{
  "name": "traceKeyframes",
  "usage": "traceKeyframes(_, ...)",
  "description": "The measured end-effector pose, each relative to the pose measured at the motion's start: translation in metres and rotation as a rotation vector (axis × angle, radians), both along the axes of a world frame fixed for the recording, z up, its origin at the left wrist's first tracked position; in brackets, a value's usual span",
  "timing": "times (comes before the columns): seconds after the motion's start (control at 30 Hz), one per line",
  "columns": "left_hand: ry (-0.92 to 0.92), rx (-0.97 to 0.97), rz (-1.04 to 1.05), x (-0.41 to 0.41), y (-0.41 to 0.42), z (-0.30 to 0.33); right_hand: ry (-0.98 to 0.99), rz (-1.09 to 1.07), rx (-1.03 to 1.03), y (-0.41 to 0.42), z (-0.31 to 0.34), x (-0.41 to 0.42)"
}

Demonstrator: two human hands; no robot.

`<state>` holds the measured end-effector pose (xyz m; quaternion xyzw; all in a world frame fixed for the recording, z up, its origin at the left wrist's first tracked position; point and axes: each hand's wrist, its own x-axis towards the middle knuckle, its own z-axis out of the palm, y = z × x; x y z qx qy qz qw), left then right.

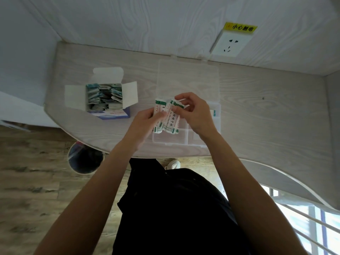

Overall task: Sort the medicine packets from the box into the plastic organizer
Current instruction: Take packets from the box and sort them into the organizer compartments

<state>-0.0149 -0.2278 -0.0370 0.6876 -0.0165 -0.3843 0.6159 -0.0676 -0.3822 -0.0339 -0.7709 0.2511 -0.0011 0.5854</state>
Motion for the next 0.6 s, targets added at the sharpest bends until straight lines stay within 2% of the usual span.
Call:
traceKeyframes(0.07, 0.059, -0.012, 0.023, 0.001, 0.001, -0.001, 0.002, 0.008, 0.03, -0.002, 0.0, -0.001)
traceKeyframes(0.27, 0.064, -0.029, 0.044, 0.003, 0.0, -0.001, 0.003, 0.056, 0.255, -0.01, 0.009, -0.006)
traceKeyframes(0.6, -0.049, 0.008, -0.008, 0.004, -0.012, 0.002, 0.026, 0.08, 0.255, -0.017, 0.01, -0.006)
